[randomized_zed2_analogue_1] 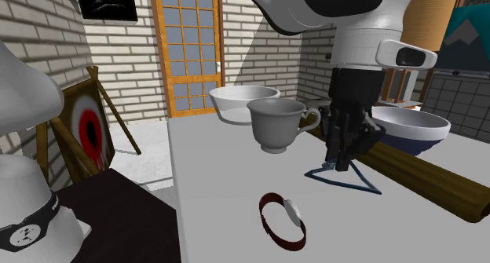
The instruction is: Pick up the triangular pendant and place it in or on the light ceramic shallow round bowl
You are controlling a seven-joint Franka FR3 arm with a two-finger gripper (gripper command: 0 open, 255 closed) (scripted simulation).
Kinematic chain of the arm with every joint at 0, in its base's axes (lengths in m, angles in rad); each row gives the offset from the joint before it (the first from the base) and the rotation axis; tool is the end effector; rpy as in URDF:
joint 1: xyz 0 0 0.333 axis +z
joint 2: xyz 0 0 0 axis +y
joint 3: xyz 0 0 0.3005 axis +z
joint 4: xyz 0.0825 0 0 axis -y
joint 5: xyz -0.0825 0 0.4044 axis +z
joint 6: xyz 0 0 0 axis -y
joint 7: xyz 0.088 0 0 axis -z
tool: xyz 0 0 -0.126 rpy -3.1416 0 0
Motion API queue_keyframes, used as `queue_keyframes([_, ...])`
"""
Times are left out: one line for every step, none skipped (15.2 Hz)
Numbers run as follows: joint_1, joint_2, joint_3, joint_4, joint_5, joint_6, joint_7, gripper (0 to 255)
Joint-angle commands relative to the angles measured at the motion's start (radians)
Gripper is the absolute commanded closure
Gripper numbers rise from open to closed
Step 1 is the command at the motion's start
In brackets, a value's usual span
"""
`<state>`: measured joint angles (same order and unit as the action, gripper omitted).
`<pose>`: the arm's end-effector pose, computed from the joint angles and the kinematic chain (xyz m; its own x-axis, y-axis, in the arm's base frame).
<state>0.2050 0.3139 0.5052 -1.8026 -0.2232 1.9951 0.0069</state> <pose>0.5003 0.3880 0.3407 0.7039 0.7060 -0.0781 0.7099 -0.7028 0.0460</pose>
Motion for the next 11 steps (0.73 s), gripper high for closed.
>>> queue_keyframes([-0.001, 0.002, -0.001, -0.002, -0.001, 0.000, 0.000, 255])
queue_keyframes([-0.001, 0.002, -0.001, -0.002, -0.001, 0.001, 0.000, 255])
queue_keyframes([-0.001, 0.002, -0.001, 0.001, -0.001, -0.002, -0.001, 255])
queue_keyframes([-0.002, -0.003, 0.000, 0.008, 0.003, -0.013, -0.003, 255])
queue_keyframes([-0.003, -0.008, 0.001, 0.015, 0.006, -0.025, -0.006, 255])
queue_keyframes([-0.003, -0.013, 0.002, 0.022, 0.010, -0.036, -0.009, 255])
queue_keyframes([-0.004, -0.018, 0.003, 0.030, 0.013, -0.048, -0.011, 255])
queue_keyframes([-0.004, -0.023, 0.005, 0.038, 0.016, -0.060, -0.014, 255])
queue_keyframes([-0.005, -0.027, 0.006, 0.046, 0.019, -0.071, -0.016, 255])
queue_keyframes([-0.005, -0.031, 0.007, 0.054, 0.022, -0.083, -0.018, 255])
queue_keyframes([-0.005, -0.035, 0.007, 0.063, 0.024, -0.095, -0.021, 255])
